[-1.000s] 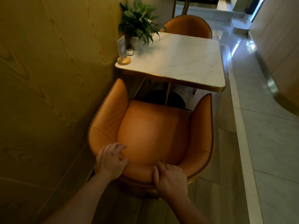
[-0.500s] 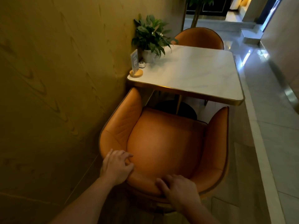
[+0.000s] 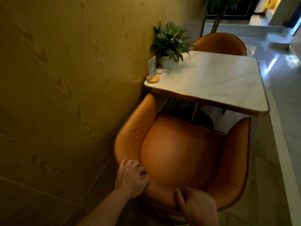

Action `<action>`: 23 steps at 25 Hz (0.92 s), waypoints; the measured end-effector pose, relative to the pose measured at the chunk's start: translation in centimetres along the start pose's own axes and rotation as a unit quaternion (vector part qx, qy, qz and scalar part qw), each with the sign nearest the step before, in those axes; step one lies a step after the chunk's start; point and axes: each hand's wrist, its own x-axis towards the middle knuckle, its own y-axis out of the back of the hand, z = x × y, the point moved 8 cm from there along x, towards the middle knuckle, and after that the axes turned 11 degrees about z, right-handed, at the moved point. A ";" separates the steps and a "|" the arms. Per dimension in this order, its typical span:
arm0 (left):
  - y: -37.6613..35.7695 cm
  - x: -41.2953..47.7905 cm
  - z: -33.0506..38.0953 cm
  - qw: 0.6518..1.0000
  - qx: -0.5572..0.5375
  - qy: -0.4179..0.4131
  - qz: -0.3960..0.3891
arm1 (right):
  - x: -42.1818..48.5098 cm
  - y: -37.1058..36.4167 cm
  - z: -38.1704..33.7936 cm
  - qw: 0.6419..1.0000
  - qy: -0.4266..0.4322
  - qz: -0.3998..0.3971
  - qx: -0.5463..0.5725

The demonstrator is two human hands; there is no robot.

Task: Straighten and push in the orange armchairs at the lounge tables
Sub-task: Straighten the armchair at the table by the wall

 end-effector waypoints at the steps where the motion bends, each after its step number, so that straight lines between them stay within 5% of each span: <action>1: 0.0 0.3 -0.1 1.000 0.003 -0.004 0.005 | 0.1 -0.2 -0.2 1.000 -0.005 -0.007 -0.001; 23: 0.7 5.6 -2.9 0.999 -0.026 -0.027 -0.022 | 4.1 -1.4 -3.0 0.996 -0.011 0.061 0.058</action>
